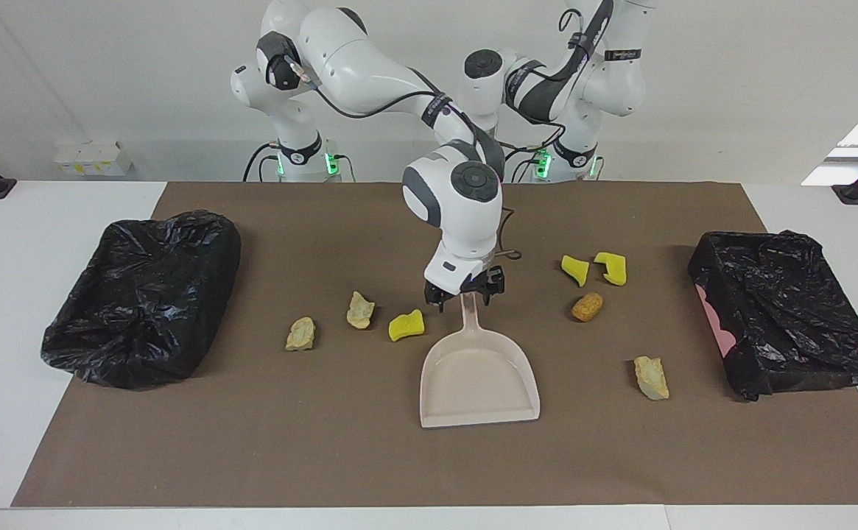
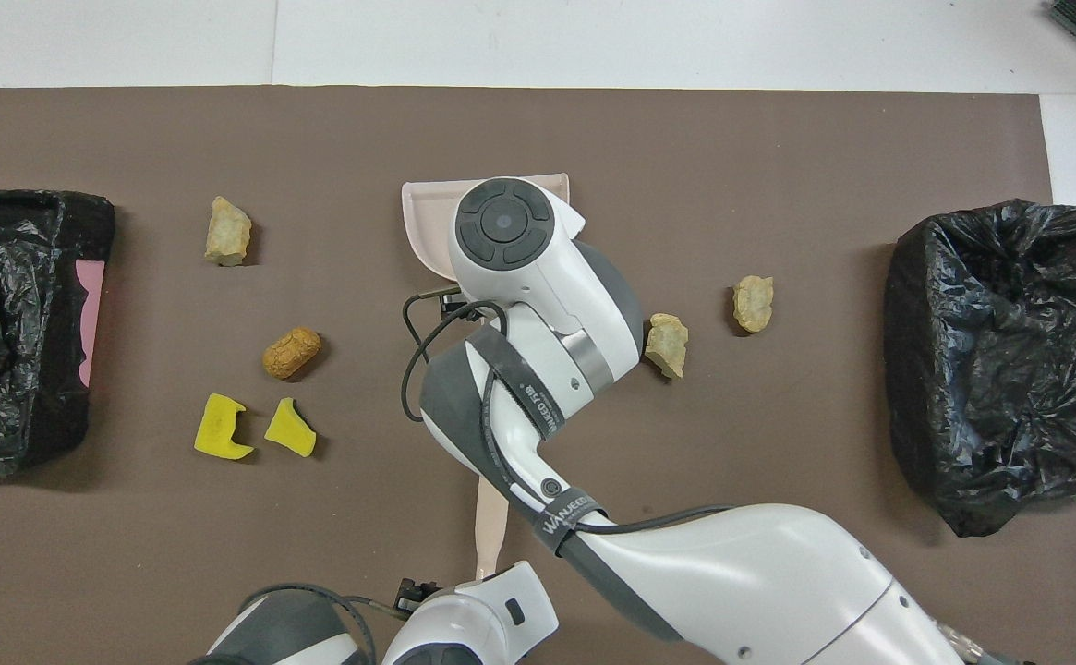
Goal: Sweep and dump trash in bin
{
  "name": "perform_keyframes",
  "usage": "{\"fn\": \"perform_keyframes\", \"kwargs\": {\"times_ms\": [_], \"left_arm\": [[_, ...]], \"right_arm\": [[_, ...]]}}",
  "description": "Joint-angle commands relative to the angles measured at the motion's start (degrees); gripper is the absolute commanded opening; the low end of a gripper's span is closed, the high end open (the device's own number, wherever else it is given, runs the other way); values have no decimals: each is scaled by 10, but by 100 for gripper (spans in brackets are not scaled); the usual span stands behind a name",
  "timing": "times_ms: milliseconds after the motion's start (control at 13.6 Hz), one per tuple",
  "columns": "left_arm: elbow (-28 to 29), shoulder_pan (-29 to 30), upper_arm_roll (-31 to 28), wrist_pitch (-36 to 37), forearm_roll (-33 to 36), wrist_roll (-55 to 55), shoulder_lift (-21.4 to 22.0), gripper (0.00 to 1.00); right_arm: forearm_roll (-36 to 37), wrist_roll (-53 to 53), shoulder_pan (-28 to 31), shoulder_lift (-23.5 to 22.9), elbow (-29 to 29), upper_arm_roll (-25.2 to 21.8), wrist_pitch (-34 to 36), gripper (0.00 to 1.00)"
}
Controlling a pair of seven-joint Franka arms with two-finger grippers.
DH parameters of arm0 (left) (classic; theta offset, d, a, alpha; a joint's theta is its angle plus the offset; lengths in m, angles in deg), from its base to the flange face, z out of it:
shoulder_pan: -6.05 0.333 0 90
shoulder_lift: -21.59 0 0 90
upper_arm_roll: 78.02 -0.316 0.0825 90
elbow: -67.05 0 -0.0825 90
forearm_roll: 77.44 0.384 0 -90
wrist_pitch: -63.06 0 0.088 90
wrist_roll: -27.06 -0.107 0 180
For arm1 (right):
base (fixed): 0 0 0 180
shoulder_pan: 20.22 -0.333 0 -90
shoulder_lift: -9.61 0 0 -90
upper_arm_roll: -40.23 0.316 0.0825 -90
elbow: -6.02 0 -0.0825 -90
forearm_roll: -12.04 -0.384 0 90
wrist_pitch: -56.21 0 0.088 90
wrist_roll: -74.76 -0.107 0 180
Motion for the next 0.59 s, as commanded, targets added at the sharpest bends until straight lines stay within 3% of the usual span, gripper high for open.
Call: {"fn": "perform_keyframes", "kwargs": {"times_ms": [0, 74, 221, 515], "left_arm": [[9, -13, -10, -33, -5, 20, -12, 100], [9, -13, -10, -30, -5, 22, -11, 98], [9, -13, -10, -28, -5, 40, -11, 69], [10, -14, -10, 1, -26, 39, -5, 58]], "right_arm": [[11, -12, -5, -10, -11, 2, 2, 88], [11, -11, -5, -10, -9, 2, 0, 75], [11, -12, -6, -10, -8, 2, -1, 58], [10, -12, -8, -6, 2, 2, -3, 55]]}}
